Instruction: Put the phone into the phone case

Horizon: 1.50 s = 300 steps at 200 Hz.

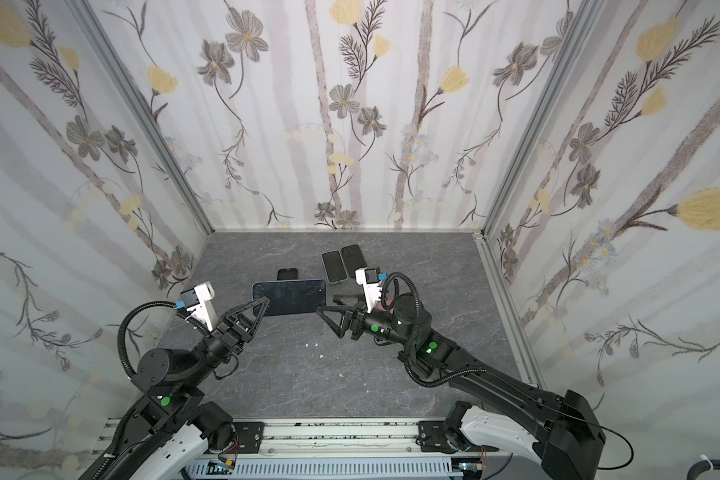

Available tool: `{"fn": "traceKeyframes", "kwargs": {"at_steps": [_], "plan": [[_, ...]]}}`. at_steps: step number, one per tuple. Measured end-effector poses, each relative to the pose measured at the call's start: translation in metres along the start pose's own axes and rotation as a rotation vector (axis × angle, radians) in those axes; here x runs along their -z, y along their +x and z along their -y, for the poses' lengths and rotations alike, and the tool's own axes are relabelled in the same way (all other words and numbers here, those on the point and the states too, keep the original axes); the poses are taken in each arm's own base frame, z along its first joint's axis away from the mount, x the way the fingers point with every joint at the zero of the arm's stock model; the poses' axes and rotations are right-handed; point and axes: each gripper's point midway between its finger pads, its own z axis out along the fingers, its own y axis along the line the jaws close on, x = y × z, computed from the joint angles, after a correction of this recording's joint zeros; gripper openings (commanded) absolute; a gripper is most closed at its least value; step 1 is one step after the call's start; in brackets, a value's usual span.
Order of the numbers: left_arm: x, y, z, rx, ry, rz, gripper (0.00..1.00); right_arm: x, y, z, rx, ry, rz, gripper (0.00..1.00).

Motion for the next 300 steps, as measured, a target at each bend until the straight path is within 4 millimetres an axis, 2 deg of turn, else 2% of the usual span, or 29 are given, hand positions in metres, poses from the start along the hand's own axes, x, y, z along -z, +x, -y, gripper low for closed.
{"fn": "traceKeyframes", "kwargs": {"at_steps": [22, 41, 72, 115, 127, 132, 139, 147, 156, 162, 170, 190, 206, 211, 219, 222, 235, 247, 269, 300], "plan": [[0.002, 0.008, -0.010, 0.008, -0.023, -0.017, 0.00, -0.008, 0.012, -0.002, -0.012, -0.048, -0.059, 0.62], [0.004, 0.018, -0.018, 0.022, -0.032, -0.044, 0.00, -0.010, 0.019, -0.011, -0.030, -0.108, -0.092, 0.44], [0.006, 0.031, -0.025, 0.044, -0.023, -0.072, 0.00, -0.004, 0.021, -0.025, -0.034, -0.181, -0.102, 0.39], [0.007, 0.035, -0.025, 0.043, 0.003, -0.074, 0.00, 0.008, 0.020, -0.028, -0.032, -0.195, -0.072, 0.09], [0.005, 0.032, -0.023, 0.038, 0.013, -0.064, 0.00, 0.010, 0.015, -0.036, -0.031, -0.230, -0.059, 0.09], [0.005, 0.031, -0.021, 0.036, 0.022, -0.059, 0.00, 0.010, 0.013, -0.039, -0.030, -0.243, -0.051, 0.13], [0.004, 0.029, -0.018, 0.031, 0.032, -0.052, 0.00, 0.010, 0.012, -0.042, -0.027, -0.258, -0.046, 0.23], [0.003, 0.027, -0.016, 0.028, 0.041, -0.046, 0.00, 0.010, 0.010, -0.043, -0.022, -0.267, -0.035, 0.25], [0.002, 0.026, -0.015, 0.025, 0.046, -0.045, 0.00, 0.008, 0.011, -0.039, -0.020, -0.263, -0.029, 0.17], [0.001, 0.027, -0.017, 0.025, 0.042, -0.049, 0.00, 0.007, 0.013, -0.038, -0.020, -0.264, -0.028, 0.08], [0.001, 0.028, -0.018, 0.026, 0.037, -0.053, 0.00, 0.005, 0.014, -0.036, -0.021, -0.269, -0.025, 0.01], [0.000, 0.026, -0.019, 0.021, 0.036, -0.045, 0.00, 0.004, 0.011, -0.042, -0.058, -0.310, -0.022, 0.00], [-0.001, 0.021, -0.012, 0.002, 0.061, -0.026, 0.00, 0.003, 0.006, -0.047, -0.056, -0.336, -0.010, 0.00], [-0.001, 0.020, -0.011, -0.004, 0.061, -0.022, 0.14, 0.002, 0.005, -0.048, -0.053, -0.339, -0.007, 0.00], [-0.001, 0.019, -0.011, -0.015, 0.058, -0.017, 0.44, 0.001, 0.004, -0.048, -0.052, -0.340, -0.006, 0.00], [-0.001, 0.018, -0.011, -0.021, 0.054, -0.014, 0.52, 0.001, 0.003, -0.049, -0.049, -0.341, -0.005, 0.00], [-0.003, 0.015, -0.019, -0.053, 0.001, -0.007, 0.68, -0.001, -0.001, -0.051, -0.028, -0.337, 0.005, 0.00], [-0.004, 0.009, -0.028, -0.072, -0.066, 0.009, 0.74, -0.003, -0.006, -0.050, -0.010, -0.317, 0.016, 0.00], [-0.002, -0.005, -0.049, -0.107, -0.215, 0.064, 0.76, -0.011, -0.021, -0.040, 0.020, -0.215, 0.043, 0.00], [0.014, -0.017, -0.092, -0.142, -0.457, 0.143, 0.77, -0.016, -0.037, -0.010, 0.070, -0.005, 0.077, 0.00]]}}
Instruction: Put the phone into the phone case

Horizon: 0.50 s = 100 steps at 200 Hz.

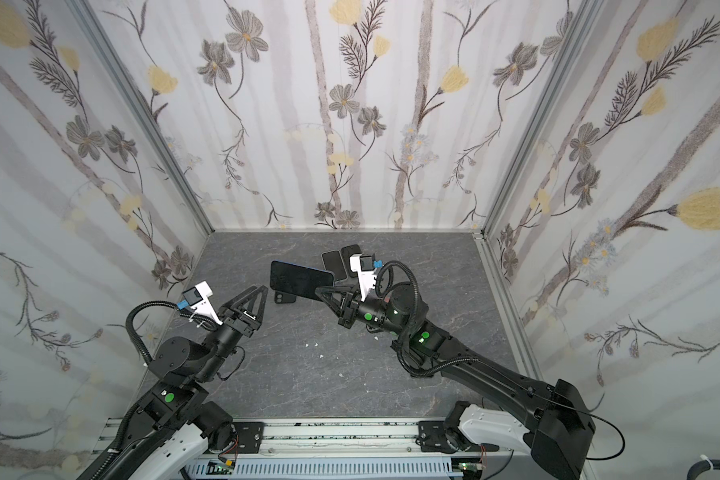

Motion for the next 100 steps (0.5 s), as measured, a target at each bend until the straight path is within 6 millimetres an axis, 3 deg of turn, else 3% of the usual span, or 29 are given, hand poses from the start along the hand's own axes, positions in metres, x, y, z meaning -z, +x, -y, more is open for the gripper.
{"fn": "traceKeyframes", "kwargs": {"at_steps": [51, 100], "plan": [[-0.045, 0.038, -0.081, -0.164, -0.414, -0.134, 0.80, 0.017, 0.011, 0.073, 0.067, 0.367, -0.048, 0.00], [-0.100, 0.068, -0.177, -0.221, -0.669, -0.290, 0.78, 0.041, 0.016, 0.103, 0.111, 0.499, -0.081, 0.00]]}}
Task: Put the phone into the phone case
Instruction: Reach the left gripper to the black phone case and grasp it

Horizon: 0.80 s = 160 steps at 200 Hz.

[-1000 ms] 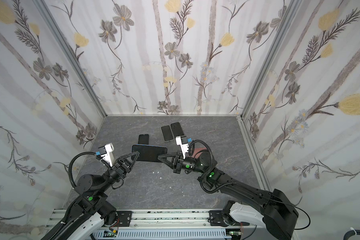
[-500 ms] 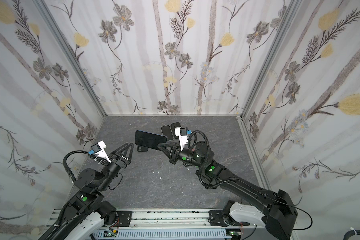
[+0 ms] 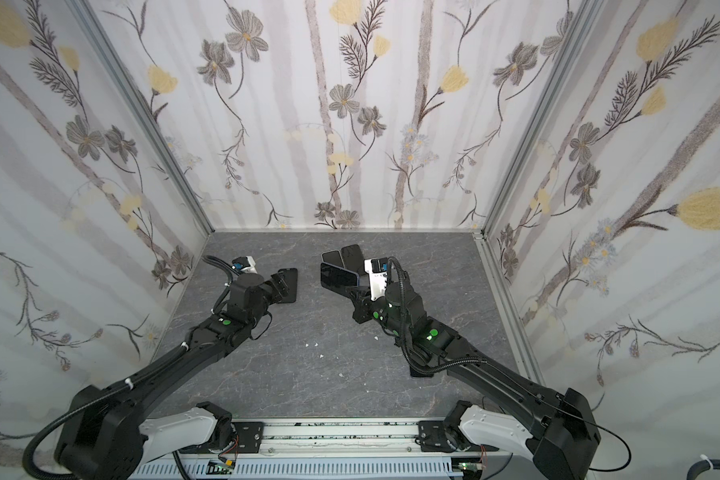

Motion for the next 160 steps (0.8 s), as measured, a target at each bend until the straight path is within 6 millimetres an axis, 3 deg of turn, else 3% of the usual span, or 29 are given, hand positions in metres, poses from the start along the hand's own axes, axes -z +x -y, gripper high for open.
{"fn": "traceKeyframes", "kwargs": {"at_steps": [19, 39, 80, 118, 126, 146, 160], "plan": [[-0.041, 0.013, -0.007, -0.004, -0.040, -0.083, 0.78, 0.003, -0.004, 0.011, 0.014, 0.042, 0.012, 0.00], [-0.077, 0.022, -0.001, -0.031, -0.039, -0.153, 0.76, 0.004, -0.001, 0.013, 0.032, 0.040, 0.000, 0.00], [-0.137, 0.047, 0.007, -0.127, -0.051, -0.269, 0.68, 0.000, 0.004, 0.021, 0.045, 0.054, -0.024, 0.00], [-0.158, 0.077, -0.006, -0.204, -0.089, -0.363, 0.55, -0.006, 0.015, 0.015, 0.053, 0.003, -0.079, 0.00], [-0.159, 0.083, -0.008, -0.222, -0.092, -0.381, 0.49, -0.007, 0.017, 0.013, 0.054, -0.010, -0.091, 0.00], [-0.158, 0.095, -0.010, -0.267, -0.093, -0.415, 0.23, -0.009, 0.020, 0.009, 0.055, -0.032, -0.116, 0.00], [-0.156, 0.102, -0.008, -0.310, -0.080, -0.428, 0.13, -0.008, 0.022, 0.008, 0.054, -0.035, -0.123, 0.00]]}}
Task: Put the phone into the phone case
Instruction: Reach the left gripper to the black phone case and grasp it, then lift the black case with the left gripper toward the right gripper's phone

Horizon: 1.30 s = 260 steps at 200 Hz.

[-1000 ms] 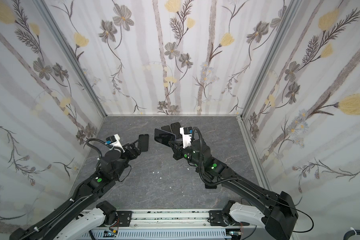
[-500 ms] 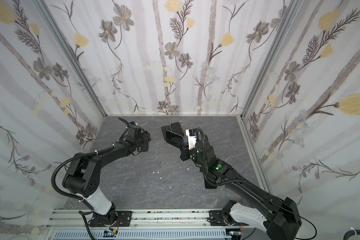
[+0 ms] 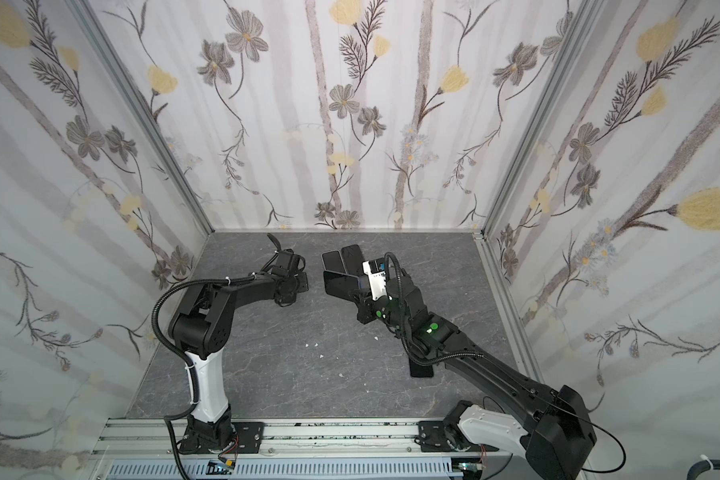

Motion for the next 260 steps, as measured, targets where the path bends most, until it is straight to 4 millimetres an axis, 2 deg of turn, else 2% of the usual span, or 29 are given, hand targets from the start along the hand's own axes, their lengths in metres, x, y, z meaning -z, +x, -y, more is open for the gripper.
{"fn": "traceKeyframes", "kwargs": {"at_steps": [8, 36, 58, 88, 109, 138, 178, 195, 215, 232, 248, 260], "plan": [[0.000, 0.003, 0.002, -0.010, 0.004, 0.002, 0.08, 0.000, 0.001, 0.000, -0.001, 0.001, -0.003, 0.00], [0.006, 0.017, 0.016, -0.068, 0.032, 0.010, 0.00, 0.005, 0.000, -0.001, -0.001, 0.000, -0.005, 0.00], [0.015, 0.036, 0.032, -0.132, 0.059, -0.005, 0.00, 0.013, -0.008, -0.005, 0.002, -0.006, 0.019, 0.00], [0.037, 0.073, 0.056, -0.229, 0.109, -0.043, 0.00, 0.024, -0.021, -0.011, 0.005, -0.009, 0.046, 0.00], [0.053, 0.098, 0.065, -0.270, 0.156, -0.075, 0.00, 0.031, -0.029, -0.013, 0.006, -0.006, 0.067, 0.00], [0.079, 0.133, 0.076, -0.308, 0.260, -0.143, 0.00, 0.038, -0.032, -0.009, 0.001, 0.020, 0.081, 0.00], [0.117, 0.188, 0.111, -0.448, 0.431, -0.269, 0.00, 0.039, -0.028, -0.005, -0.040, 0.038, 0.065, 0.00], [0.130, 0.207, 0.123, -0.520, 0.483, -0.311, 0.08, 0.039, -0.028, -0.006, -0.054, 0.036, 0.060, 0.00], [0.139, 0.223, 0.130, -0.582, 0.522, -0.348, 0.31, 0.043, -0.029, -0.009, -0.074, 0.024, 0.065, 0.00], [0.146, 0.225, 0.133, -0.600, 0.537, -0.349, 0.44, 0.047, -0.025, -0.008, -0.087, 0.022, 0.067, 0.00], [0.153, 0.219, 0.132, -0.600, 0.533, -0.333, 0.52, 0.046, -0.020, -0.006, -0.107, 0.023, 0.055, 0.00], [0.164, 0.209, 0.135, -0.573, 0.543, -0.297, 0.53, 0.046, -0.017, -0.005, -0.116, 0.028, 0.044, 0.00]]}}
